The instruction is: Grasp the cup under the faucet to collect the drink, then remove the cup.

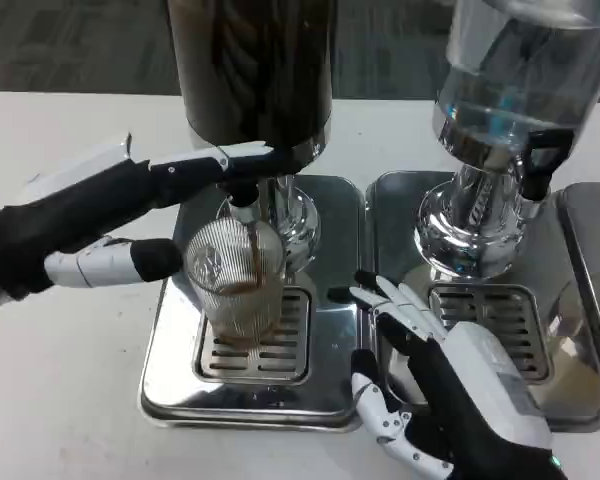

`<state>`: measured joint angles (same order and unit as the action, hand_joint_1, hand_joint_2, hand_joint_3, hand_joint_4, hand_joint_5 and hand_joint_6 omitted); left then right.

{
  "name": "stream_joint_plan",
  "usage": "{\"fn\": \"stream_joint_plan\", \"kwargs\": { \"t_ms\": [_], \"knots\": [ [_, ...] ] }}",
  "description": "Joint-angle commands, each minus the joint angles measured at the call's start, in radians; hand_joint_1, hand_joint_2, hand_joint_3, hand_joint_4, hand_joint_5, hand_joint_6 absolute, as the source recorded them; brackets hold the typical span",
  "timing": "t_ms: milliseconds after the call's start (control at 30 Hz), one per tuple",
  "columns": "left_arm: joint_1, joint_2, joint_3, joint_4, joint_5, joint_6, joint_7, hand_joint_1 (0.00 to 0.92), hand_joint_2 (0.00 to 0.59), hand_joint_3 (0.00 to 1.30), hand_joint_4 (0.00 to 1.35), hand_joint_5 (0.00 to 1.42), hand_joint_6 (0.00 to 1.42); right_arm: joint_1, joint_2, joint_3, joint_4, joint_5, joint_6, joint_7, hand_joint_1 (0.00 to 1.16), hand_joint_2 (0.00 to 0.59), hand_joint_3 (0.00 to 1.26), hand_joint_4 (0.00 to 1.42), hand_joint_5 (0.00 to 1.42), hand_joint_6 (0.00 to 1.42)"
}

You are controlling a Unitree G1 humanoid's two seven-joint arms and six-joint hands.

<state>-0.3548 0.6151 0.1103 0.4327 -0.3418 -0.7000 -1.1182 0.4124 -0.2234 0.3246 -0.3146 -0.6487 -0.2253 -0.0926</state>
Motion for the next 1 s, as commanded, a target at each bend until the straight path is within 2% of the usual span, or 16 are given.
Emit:
{"fn": "stream_joint_plan", "kwargs": {
  "t_ms": [33, 233, 400, 467, 533, 600, 633, 733, 800, 1000],
  "knots": [
    [0.028, 0.021, -0.028, -0.006, 0.040, -0.042, -0.014, 0.000, 0.046, 0.18, 0.07, 0.10, 0.09, 0.002, 0.000, -0.009, 0.000, 0.022, 0.008, 0.008, 0.37, 0.586, 0.21, 0.07, 0.04, 0.16],
    [0.032, 0.033, -0.034, 0.000, 0.068, -0.113, 0.018, 0.000, 0.047, 0.18, 0.07, 0.09, 0.10, -0.001, -0.001, -0.012, 0.002, 0.039, 0.009, 0.014, 0.37, 0.586, 0.21, 0.07, 0.04, 0.16],
    [0.036, 0.039, -0.041, 0.007, 0.076, -0.136, 0.039, 0.000, 0.047, 0.17, 0.06, 0.09, 0.10, -0.003, -0.002, -0.015, 0.001, 0.046, 0.008, 0.018, 0.37, 0.586, 0.20, 0.07, 0.04, 0.16],
    [0.037, 0.041, -0.044, 0.005, 0.077, -0.143, 0.045, 0.000, 0.047, 0.17, 0.06, 0.09, 0.10, -0.006, -0.002, -0.016, 0.004, 0.063, 0.008, 0.024, 0.36, 0.586, 0.20, 0.06, 0.03, 0.16],
    [0.039, 0.042, -0.048, 0.004, 0.073, -0.143, 0.051, 0.000, 0.047, 0.17, 0.06, 0.09, 0.10, -0.010, 0.002, -0.021, 0.011, 0.113, 0.006, 0.046, 0.36, 0.572, 0.19, 0.06, 0.03, 0.15],
    [0.040, 0.044, -0.051, 0.002, 0.070, -0.143, 0.057, 0.000, 0.047, 0.17, 0.06, 0.09, 0.10, -0.012, 0.006, -0.025, 0.019, 0.165, 0.010, 0.070, 0.37, 0.509, 0.17, 0.05, 0.04, 0.14],
    [0.041, 0.045, -0.053, 0.001, 0.070, -0.143, 0.059, 0.000, 0.047, 0.17, 0.06, 0.09, 0.10, -0.015, 0.006, -0.026, 0.023, 0.186, 0.010, 0.082, 0.39, 0.458, 0.14, 0.05, 0.04, 0.14],
    [0.042, 0.048, -0.057, -0.001, 0.066, -0.139, 0.064, 0.000, 0.047, 0.17, 0.06, 0.09, 0.10, -0.023, 0.003, -0.027, 0.023, 0.223, -0.017, 0.099, 0.45, 0.342, 0.07, 0.06, 0.07, 0.17],
    [0.043, 0.049, -0.059, -0.001, 0.066, -0.139, 0.067, 0.000, 0.047, 0.17, 0.06, 0.09, 0.10, -0.031, 0.004, -0.026, 0.023, 0.247, -0.022, 0.113, 0.47, 0.311, 0.05, 0.07, 0.09, 0.18],
    [0.046, 0.054, -0.063, -0.003, 0.066, -0.143, 0.077, 0.000, 0.048, 0.17, 0.06, 0.08, 0.10, -0.051, 0.010, -0.027, 0.038, 0.288, -0.013, 0.144, 0.48, 0.278, 0.03, 0.08, 0.11, 0.21]
  ]
}}
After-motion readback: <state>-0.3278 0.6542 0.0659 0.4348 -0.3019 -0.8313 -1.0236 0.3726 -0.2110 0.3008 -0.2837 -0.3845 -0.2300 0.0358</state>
